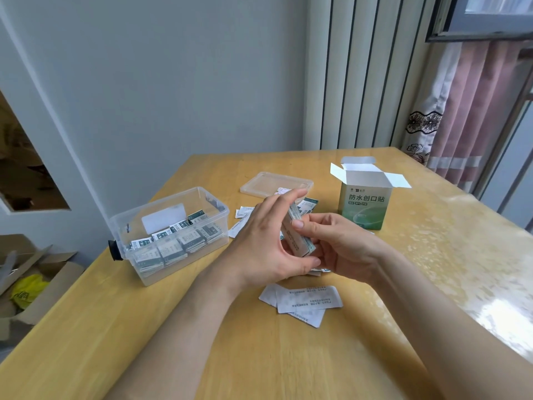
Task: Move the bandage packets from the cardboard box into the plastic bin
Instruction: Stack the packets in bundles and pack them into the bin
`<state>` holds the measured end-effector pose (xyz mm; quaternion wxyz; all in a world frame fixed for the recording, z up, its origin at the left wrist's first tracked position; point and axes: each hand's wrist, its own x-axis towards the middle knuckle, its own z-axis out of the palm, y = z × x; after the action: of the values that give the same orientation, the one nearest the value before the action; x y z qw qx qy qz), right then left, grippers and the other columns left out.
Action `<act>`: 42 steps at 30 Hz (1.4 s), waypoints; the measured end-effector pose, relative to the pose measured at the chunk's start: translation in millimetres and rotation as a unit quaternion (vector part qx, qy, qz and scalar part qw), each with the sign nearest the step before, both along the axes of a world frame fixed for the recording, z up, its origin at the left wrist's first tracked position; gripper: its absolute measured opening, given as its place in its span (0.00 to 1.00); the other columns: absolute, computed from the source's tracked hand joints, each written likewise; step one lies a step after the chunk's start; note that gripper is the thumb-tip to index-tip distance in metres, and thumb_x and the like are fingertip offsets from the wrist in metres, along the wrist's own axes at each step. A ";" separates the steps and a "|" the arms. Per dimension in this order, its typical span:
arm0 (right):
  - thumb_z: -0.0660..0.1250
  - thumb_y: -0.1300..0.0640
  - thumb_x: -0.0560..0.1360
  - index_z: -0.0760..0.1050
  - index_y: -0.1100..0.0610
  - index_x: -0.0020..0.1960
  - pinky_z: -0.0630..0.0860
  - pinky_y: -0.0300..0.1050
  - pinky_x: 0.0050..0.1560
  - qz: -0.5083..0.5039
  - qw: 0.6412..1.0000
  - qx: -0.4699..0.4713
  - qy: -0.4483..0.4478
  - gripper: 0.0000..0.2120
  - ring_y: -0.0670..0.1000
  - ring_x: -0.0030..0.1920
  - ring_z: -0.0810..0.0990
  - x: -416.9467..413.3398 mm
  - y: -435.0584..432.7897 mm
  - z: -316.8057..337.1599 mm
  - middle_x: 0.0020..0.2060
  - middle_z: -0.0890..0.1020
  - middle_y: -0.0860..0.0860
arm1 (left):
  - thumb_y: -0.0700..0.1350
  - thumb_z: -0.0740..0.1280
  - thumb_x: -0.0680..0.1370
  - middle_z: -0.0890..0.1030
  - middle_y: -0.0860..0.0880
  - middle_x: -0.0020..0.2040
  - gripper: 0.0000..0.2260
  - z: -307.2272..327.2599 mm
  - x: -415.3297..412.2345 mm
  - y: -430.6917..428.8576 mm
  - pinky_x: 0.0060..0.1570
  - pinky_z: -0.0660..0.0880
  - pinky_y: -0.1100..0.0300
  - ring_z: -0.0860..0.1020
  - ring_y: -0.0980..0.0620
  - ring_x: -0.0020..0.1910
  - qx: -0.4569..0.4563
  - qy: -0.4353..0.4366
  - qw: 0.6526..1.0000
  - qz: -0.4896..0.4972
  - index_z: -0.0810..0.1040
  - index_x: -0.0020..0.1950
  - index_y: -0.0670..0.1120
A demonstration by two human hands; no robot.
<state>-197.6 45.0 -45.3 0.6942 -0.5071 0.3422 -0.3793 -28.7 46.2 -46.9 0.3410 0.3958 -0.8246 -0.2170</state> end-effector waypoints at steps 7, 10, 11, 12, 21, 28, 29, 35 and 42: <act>0.77 0.52 0.68 0.76 0.63 0.56 0.81 0.45 0.40 0.025 1.000 -0.018 -0.003 0.23 0.57 0.41 0.79 -0.8 -4.2 2.3 0.44 0.82 0.58 | 0.52 0.78 0.65 0.64 0.61 0.62 0.34 5.3 1.8 0.2 0.57 0.71 0.66 0.68 0.67 0.61 -0.019 0.020 1.000 0.002 0.67 0.67 0.62; 0.71 0.57 0.71 0.80 0.60 0.48 0.80 0.43 0.36 0.016 0.999 -0.036 -0.008 0.08 0.55 0.38 0.82 1.7 -2.1 13.2 0.41 0.83 0.58 | 0.55 0.79 0.64 0.63 0.62 0.64 0.38 16.5 6.8 0.4 0.63 0.71 0.60 0.65 0.63 0.66 -0.008 0.000 1.000 -0.002 0.64 0.68 0.65; 0.71 0.58 0.70 0.79 0.60 0.45 0.81 0.43 0.36 0.011 0.999 -0.042 0.004 0.07 0.54 0.38 0.83 3.5 -2.5 18.4 0.40 0.83 0.58 | 0.56 0.79 0.63 0.62 0.62 0.65 0.40 21.2 12.4 -0.5 0.65 0.69 0.58 0.63 0.62 0.68 0.013 -0.008 1.000 -0.010 0.61 0.69 0.67; 0.72 0.58 0.69 0.77 0.60 0.44 0.81 0.44 0.37 0.007 0.998 -0.052 0.020 0.08 0.55 0.39 0.84 4.8 -3.0 23.3 0.40 0.83 0.59 | 0.57 0.79 0.63 0.61 0.61 0.67 0.42 26.4 17.1 -0.8 0.66 0.68 0.58 0.62 0.61 0.70 0.041 -0.006 0.999 -0.021 0.59 0.70 0.69; 0.77 0.56 0.68 0.74 0.61 0.41 0.80 0.58 0.48 0.002 0.903 -0.288 0.320 0.14 0.61 0.40 0.85 80.7 -19.6 71.9 0.36 0.85 0.59 | 0.61 0.71 0.64 0.80 0.49 0.49 0.26 68.3 102.2 -21.5 0.48 0.79 0.58 0.80 0.53 0.44 0.152 0.142 0.973 0.099 0.78 0.59 0.55; 0.77 0.56 0.68 0.74 0.58 0.40 0.79 0.58 0.43 0.034 0.868 -0.344 0.357 0.12 0.62 0.37 0.83 145.8 -45.3 93.9 0.37 0.85 0.58 | 0.48 0.72 0.66 0.82 0.44 0.39 0.16 75.3 167.4 -32.1 0.34 0.77 0.65 0.79 0.52 0.34 0.204 0.219 0.953 0.051 0.82 0.50 0.42; 0.77 0.55 0.68 0.74 0.57 0.40 0.79 0.61 0.42 0.044 0.869 -0.337 0.359 0.12 0.62 0.38 0.83 151.6 -48.3 94.7 0.37 0.85 0.57 | 0.48 0.73 0.66 0.83 0.42 0.41 0.15 73.4 174.0 -35.9 0.37 0.78 0.64 0.80 0.51 0.36 0.210 0.231 0.948 0.056 0.82 0.49 0.41; 0.76 0.57 0.69 0.76 0.60 0.42 0.80 0.47 0.42 0.070 0.882 -0.294 0.361 0.10 0.51 0.35 0.80 186.4 -67.9 85.5 0.39 0.85 0.58 | 0.46 0.75 0.63 0.84 0.38 0.45 0.14 60.7 209.7 -53.6 0.46 0.81 0.59 0.82 0.45 0.44 0.258 0.253 0.930 0.070 0.84 0.45 0.41; 0.76 0.56 0.69 0.75 0.58 0.42 0.79 0.41 0.35 0.070 0.854 -0.239 0.456 0.11 0.52 0.36 0.81 206.5 -89.2 63.5 0.43 0.85 0.60 | 0.49 0.72 0.75 0.84 0.44 0.44 0.07 40.6 220.6 -64.2 0.36 0.78 0.59 0.77 0.52 0.37 0.117 0.144 0.948 0.259 0.83 0.48 0.47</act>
<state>8.9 -44.2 18.1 0.3422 -0.7962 0.4827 -0.1262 191.9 -18.0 -6.3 0.4515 0.5977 -0.6046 -0.2708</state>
